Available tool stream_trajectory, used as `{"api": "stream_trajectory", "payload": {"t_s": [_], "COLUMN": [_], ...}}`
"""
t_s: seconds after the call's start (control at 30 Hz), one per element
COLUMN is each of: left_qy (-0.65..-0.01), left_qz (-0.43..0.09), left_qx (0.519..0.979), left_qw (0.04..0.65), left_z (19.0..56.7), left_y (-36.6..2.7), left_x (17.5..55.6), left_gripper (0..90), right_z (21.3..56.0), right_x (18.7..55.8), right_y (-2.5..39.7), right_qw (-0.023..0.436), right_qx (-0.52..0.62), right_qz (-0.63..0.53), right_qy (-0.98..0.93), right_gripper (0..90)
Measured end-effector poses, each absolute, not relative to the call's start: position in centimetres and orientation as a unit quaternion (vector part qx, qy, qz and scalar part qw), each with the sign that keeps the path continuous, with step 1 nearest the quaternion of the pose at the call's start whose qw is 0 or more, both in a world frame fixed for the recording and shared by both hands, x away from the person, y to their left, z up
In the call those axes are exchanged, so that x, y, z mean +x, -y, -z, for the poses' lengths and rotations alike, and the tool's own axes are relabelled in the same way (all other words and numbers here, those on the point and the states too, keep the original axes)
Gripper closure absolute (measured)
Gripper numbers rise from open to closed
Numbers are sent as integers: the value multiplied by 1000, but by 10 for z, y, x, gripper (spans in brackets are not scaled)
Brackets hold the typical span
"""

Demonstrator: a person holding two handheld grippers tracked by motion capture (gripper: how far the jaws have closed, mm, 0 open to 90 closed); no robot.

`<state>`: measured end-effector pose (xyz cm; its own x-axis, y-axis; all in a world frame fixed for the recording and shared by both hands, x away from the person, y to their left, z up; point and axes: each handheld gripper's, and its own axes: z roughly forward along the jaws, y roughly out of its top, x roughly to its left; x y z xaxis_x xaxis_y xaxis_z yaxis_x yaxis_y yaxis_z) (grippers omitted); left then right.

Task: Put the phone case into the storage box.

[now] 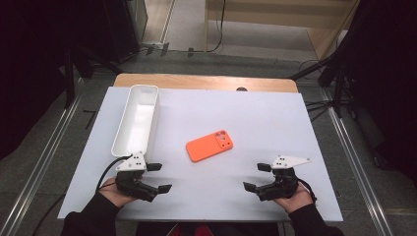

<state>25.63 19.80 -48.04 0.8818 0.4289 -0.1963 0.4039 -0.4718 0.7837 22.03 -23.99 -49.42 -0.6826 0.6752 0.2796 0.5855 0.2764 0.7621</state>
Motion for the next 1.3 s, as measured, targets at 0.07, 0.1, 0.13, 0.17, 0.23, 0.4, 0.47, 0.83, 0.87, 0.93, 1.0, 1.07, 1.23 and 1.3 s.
{"api": "stream_trajectory", "payload": {"t_s": [0.07,0.1,0.13,0.17,0.23,0.4,0.47,0.83,0.87,0.93,1.0,1.07,1.23,1.3], "left_qy": [-241,-241,-239,-233,-226,-209,-202,-221,-223,-223,-224,-225,-227,-228], "left_qz": [-17,-17,-18,-14,-18,-6,-8,5,9,11,9,8,10,10], "left_qx": [859,859,861,861,861,863,865,860,858,858,859,859,859,859], "left_qw": [452,452,449,451,454,459,459,460,462,462,460,460,460,459], "left_z": [479,479,478,475,472,469,467,463,462,462,461,461,460,460], "left_y": [-196,-196,-196,-194,-192,-187,-185,-175,-173,-171,-169,-167,-162,-160], "left_x": [256,256,256,256,255,253,252,259,260,262,263,264,268,269], "left_gripper": [164,163,163,133,117,17,17,39,40,40,40,40,40,40], "right_z": [494,494,494,494,494,494,494,495,495,495,495,495,495,494], "right_x": [220,220,220,220,220,220,220,220,220,220,220,219,219,219], "right_y": [240,240,240,239,239,240,240,240,240,240,240,240,240,239], "right_qw": [50,50,50,48,47,46,46,45,45,45,44,45,45,45], "right_qx": [393,393,393,393,393,395,395,395,395,395,395,395,395,394], "right_qz": [-454,-454,-454,-454,-454,-454,-454,-455,-455,-455,-455,-454,-452,-453], "right_qy": [-798,-798,-798,-798,-798,-797,-797,-797,-797,-797,-797,-797,-799,-798], "right_gripper": [58,58,58,57,58,57,57,57,57,58,57,57,57,57]}}
